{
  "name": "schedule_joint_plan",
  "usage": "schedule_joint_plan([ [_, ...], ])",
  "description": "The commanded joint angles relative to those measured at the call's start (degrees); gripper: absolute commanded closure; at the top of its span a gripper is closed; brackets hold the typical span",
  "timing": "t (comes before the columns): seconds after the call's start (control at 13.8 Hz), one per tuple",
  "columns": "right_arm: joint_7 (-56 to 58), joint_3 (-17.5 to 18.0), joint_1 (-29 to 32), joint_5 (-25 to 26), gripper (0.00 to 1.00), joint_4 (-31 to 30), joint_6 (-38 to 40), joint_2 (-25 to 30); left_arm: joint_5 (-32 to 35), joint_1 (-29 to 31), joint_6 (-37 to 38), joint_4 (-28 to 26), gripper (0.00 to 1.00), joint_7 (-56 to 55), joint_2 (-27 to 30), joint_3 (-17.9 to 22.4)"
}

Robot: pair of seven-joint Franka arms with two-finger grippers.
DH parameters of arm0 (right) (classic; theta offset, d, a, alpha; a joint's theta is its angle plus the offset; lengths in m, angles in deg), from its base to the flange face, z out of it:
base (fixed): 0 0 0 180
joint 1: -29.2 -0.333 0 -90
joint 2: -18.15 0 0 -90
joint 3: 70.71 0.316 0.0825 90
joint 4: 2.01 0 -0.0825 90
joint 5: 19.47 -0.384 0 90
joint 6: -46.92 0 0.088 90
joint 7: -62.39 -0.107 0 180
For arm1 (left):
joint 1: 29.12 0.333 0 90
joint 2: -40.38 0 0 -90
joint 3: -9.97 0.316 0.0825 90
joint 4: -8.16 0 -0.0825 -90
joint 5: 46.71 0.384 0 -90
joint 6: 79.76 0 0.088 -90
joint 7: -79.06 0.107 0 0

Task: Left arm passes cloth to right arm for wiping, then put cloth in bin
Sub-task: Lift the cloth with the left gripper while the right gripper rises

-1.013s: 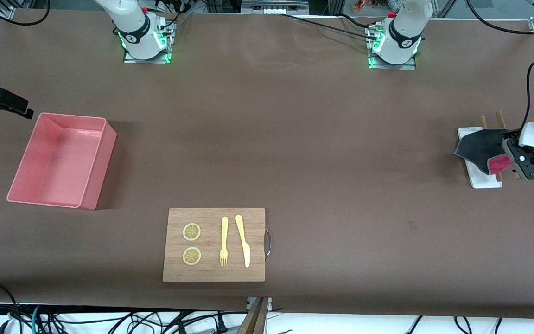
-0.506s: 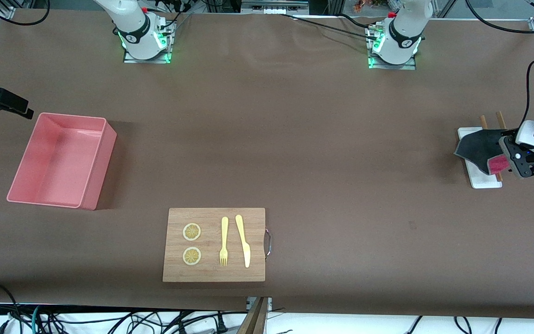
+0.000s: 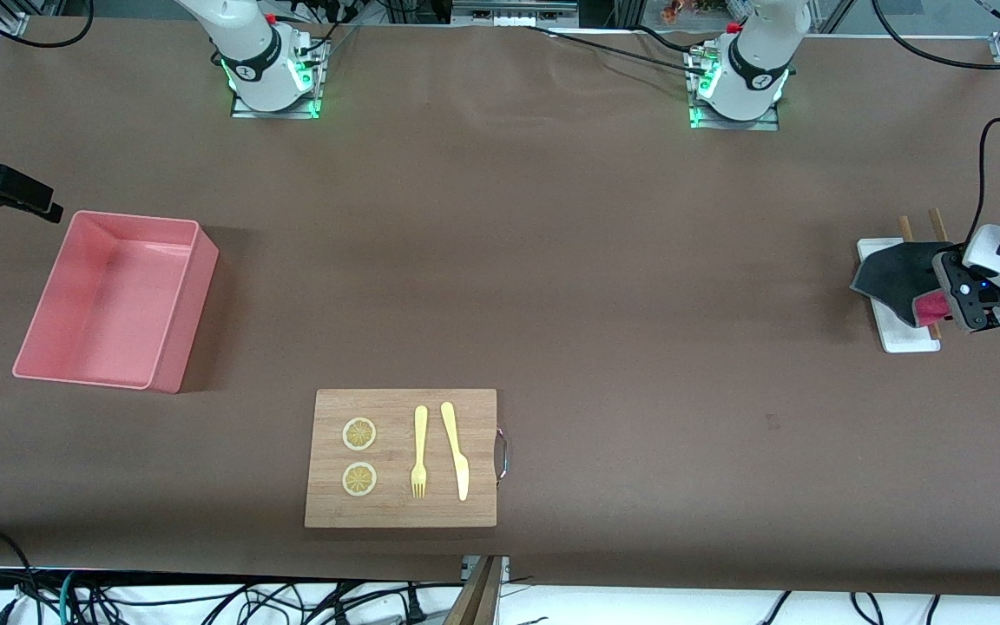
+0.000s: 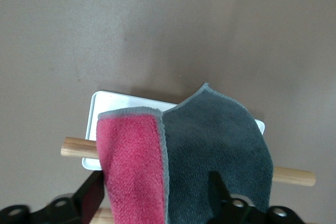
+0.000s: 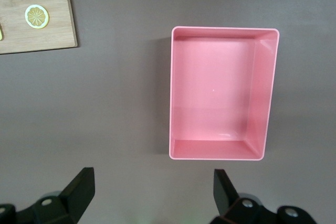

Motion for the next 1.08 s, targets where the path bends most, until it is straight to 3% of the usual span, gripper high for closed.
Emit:
schedule_joint_plan([
  [0.0, 0.0, 0.1, 0.5, -1.0, 0.00, 1.1, 0.3, -0.4, -1.5, 0.5, -0.6, -0.2, 0.45, 2.0, 0.3, -0.4],
  [0.22, 0.2, 0.1, 0.4, -1.2, 0.00, 1.1, 0.5, -1.2, -1.5, 0.5, -0.4, -0.2, 0.76, 2.0, 0.3, -0.4],
  [0.51, 0.0, 0.2, 0.3, -1.6, 0.00, 1.0, 0.6, -2.3, -1.5, -0.9, 3.8, 3.4, 1.00, 2.0, 0.3, -0.5],
  [1.01, 0.2, 1.4, -0.8, -1.5, 0.00, 0.4, 1.2, -4.1, -2.7, -5.8, 18.2, 17.2, 1.00, 0.7, -0.1, -1.1],
])
